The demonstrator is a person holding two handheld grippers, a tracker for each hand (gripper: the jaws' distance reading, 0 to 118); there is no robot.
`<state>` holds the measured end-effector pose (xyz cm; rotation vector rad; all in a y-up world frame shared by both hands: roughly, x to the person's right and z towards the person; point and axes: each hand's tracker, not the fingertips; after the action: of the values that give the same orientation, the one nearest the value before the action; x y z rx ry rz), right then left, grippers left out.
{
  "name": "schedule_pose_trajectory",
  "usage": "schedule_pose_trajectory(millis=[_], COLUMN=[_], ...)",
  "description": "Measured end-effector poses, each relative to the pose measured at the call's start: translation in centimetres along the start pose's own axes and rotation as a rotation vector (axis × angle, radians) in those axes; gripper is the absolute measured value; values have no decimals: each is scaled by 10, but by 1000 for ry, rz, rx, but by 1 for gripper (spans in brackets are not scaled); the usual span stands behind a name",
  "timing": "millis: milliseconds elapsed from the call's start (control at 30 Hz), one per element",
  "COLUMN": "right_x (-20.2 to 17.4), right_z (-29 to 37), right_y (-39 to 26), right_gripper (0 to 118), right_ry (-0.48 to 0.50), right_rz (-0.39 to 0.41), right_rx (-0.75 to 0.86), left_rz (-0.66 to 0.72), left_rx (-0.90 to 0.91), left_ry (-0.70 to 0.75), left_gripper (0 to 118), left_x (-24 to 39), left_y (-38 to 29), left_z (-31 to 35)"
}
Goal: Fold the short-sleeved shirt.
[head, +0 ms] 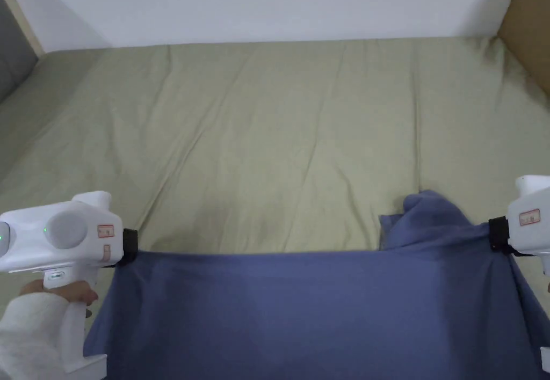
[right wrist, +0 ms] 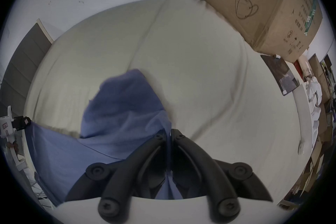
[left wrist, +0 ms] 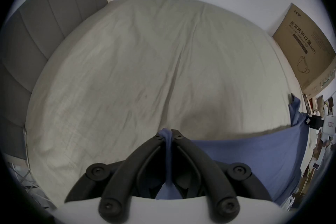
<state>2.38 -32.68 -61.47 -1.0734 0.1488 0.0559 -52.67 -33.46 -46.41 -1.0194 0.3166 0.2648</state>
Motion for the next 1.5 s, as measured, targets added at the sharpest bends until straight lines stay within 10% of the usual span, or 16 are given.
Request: schedule_pose_trajectory(millis=[433,767,1033,1100,1167,1233,1367,1433,1500], right_x=[9,26,35,35,34,32,17,6,-9], right_z=[93,176,144,129,128,142,171,182,187], right_y=[-2,-142,-261,-274,-278,-277,-264,-259,-256], right_gripper=[4,4,4,18,84,87,84,63,26], right_ry=[37,80,66,44,-4,-11,-28,-8,26], right_rz=[26,122,20,3,9,20,53,57,23], right_rx=[168,118,-31,-34,-21,48,150,201,249], left_rz=[2,21,50,59,50,51,146,178,227], left_rx=[180,151,11,8,-17,15,106,138,184], left_ry=[-31,-35,24,26,96,79,-13,-59,-130], left_gripper=[4,4,4,27,92,112,110,100,50], left_x=[-11,-49,-59,-58,-55,-55,-60,-59,-59], left_y=[7,-135,-221,-233,-236,-239,-231,-229,-232], left_z=[83,154,132,127,130,143,177,189,197])
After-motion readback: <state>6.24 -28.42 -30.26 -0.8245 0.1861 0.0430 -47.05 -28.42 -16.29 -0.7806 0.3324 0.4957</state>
